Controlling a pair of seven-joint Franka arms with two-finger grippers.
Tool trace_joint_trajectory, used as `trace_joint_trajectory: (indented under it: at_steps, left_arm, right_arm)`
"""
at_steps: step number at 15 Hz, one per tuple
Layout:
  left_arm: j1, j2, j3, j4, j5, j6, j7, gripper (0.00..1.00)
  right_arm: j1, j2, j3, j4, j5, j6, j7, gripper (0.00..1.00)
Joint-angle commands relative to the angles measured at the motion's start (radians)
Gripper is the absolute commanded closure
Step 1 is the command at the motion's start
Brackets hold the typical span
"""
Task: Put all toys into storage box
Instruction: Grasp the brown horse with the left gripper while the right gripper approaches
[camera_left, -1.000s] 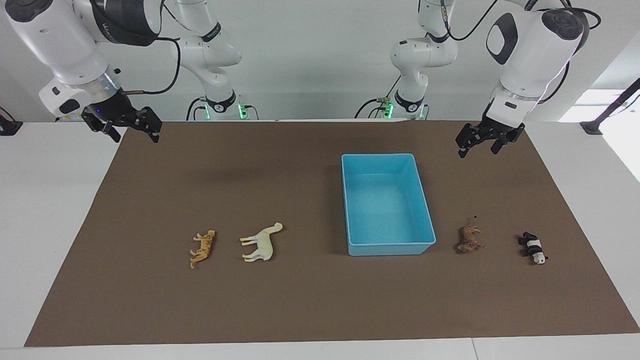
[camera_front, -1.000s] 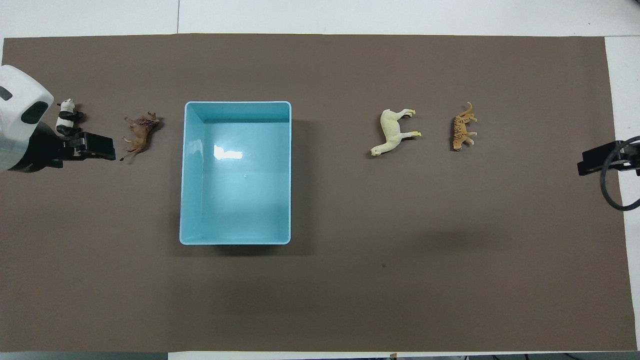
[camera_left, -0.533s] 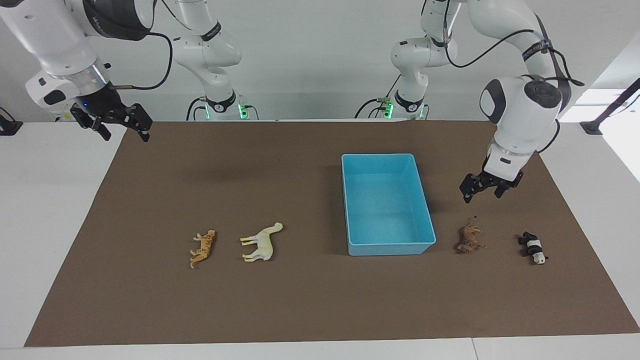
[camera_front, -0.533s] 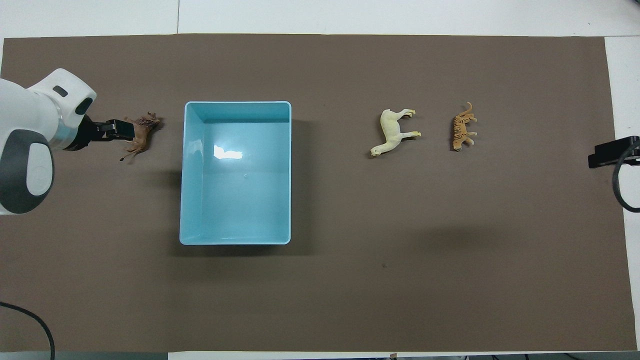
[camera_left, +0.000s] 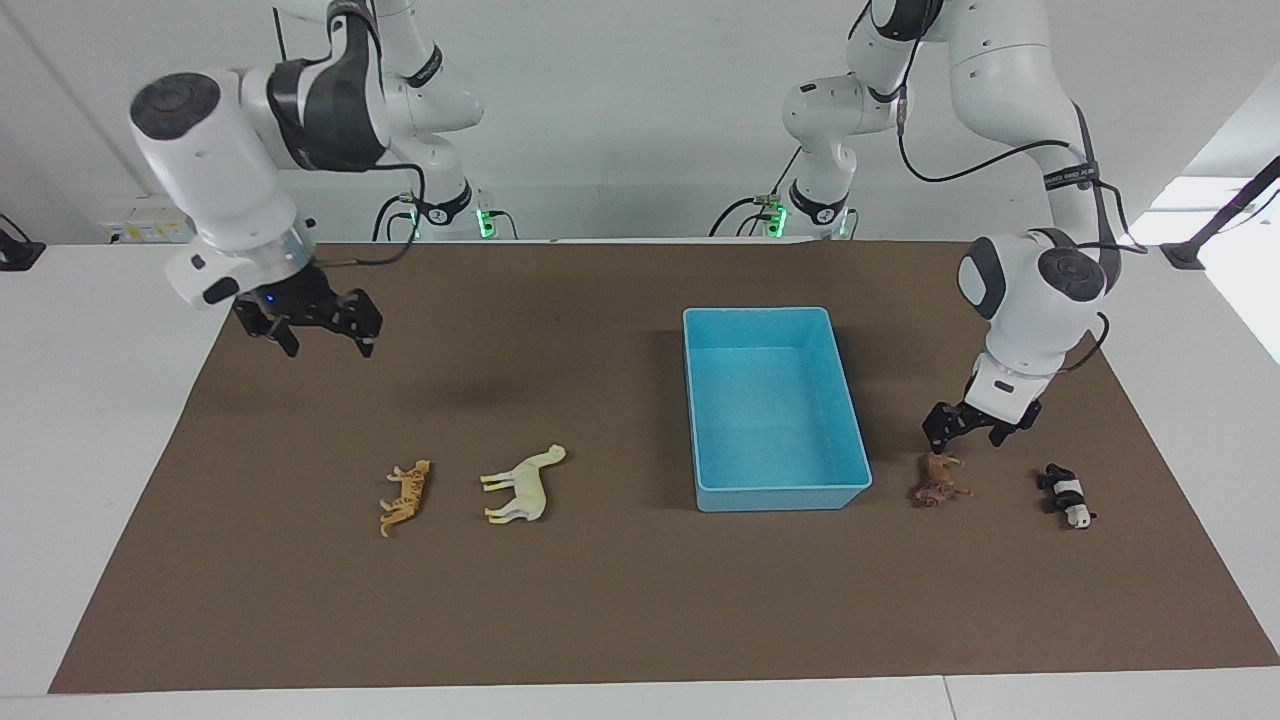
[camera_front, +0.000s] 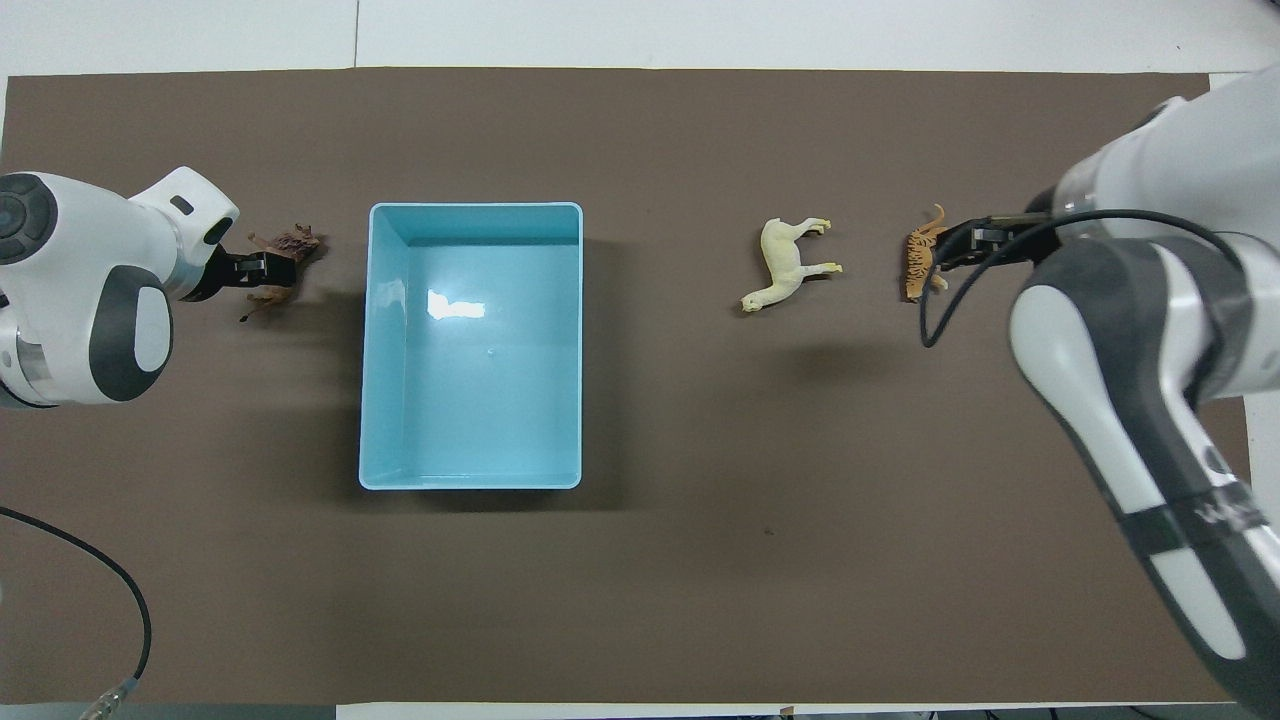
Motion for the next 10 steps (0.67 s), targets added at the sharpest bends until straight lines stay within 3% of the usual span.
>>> trace_joint_trajectory:
  at_steps: [1,5,10]
  left_arm:
    - [-0.005,-0.007,0.000,-0.019,0.018,0.024,0.008,0.00]
    - [-0.016,0.023,0.002,-0.068,0.018,0.111,0.008,0.00]
    - [-0.005,0.032,0.002,-0.098,0.056,0.140,0.008,0.00]
  right_arm:
    - [0.030,0.080,-0.003,0.012,0.075,0.110,0.015,0.00]
    - [0.114,0.205,-0.003,0.074,0.086,0.180,0.009,0.00]
    - [0.152,0.263,-0.003,0.075,0.058,0.239,0.007,0.00]
